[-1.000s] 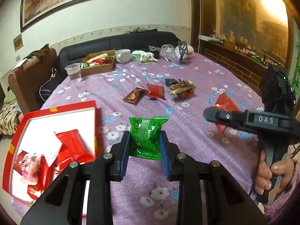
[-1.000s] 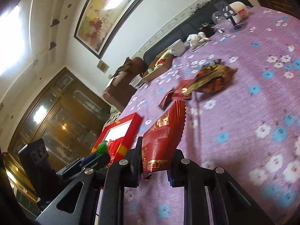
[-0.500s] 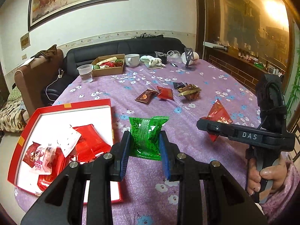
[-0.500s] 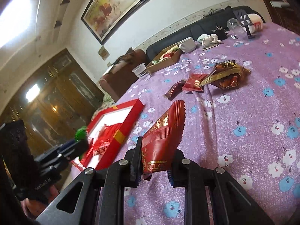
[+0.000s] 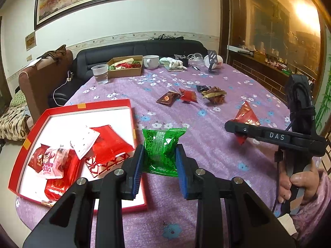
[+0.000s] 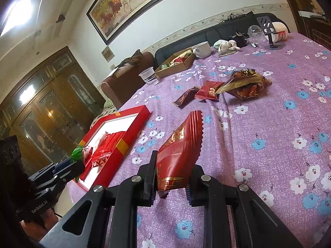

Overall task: Organize snacks
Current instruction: 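Carry the green packet and red pouch over the red-rimmed tray with both tools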

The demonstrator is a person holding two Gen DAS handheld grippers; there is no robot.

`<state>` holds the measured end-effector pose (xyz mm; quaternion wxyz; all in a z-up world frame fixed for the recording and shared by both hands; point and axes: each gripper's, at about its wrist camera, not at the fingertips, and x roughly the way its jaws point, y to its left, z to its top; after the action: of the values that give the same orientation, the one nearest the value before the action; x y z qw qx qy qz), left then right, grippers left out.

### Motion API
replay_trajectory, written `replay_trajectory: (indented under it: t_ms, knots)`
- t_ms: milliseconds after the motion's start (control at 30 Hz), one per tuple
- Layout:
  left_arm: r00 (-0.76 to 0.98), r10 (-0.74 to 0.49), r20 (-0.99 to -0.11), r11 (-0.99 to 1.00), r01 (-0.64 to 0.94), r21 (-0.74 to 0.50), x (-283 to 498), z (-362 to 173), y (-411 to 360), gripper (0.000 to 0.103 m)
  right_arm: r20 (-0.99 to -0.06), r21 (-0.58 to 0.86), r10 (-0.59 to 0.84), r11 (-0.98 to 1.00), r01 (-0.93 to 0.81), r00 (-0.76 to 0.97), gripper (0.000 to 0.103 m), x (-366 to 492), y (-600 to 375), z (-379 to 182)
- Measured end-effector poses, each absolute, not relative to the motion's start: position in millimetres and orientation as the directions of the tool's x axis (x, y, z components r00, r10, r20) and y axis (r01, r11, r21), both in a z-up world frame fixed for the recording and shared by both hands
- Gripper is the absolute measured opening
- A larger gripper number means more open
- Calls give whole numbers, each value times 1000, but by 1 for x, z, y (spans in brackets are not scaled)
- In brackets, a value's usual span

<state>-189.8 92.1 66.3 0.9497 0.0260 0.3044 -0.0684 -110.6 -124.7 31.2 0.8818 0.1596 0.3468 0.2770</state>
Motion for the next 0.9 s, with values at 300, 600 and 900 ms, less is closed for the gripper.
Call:
replay_trajectory:
  t_ms: [300,600,900]
  knots:
    - [802,-111,-587,992,127,-14,-193,59,111,28,-545,458,576,813,-359,610,23,-109,-123,30]
    - [801,-116,-588,993,108,-48,-196,56,134,28,-573,447,550,831,-330,608,23,-104,-121,27]
    - [805,-120,-581,993,101,-65,-199,55,155,28,-585,421,509,856,-301,631,23,-105,-121,27]
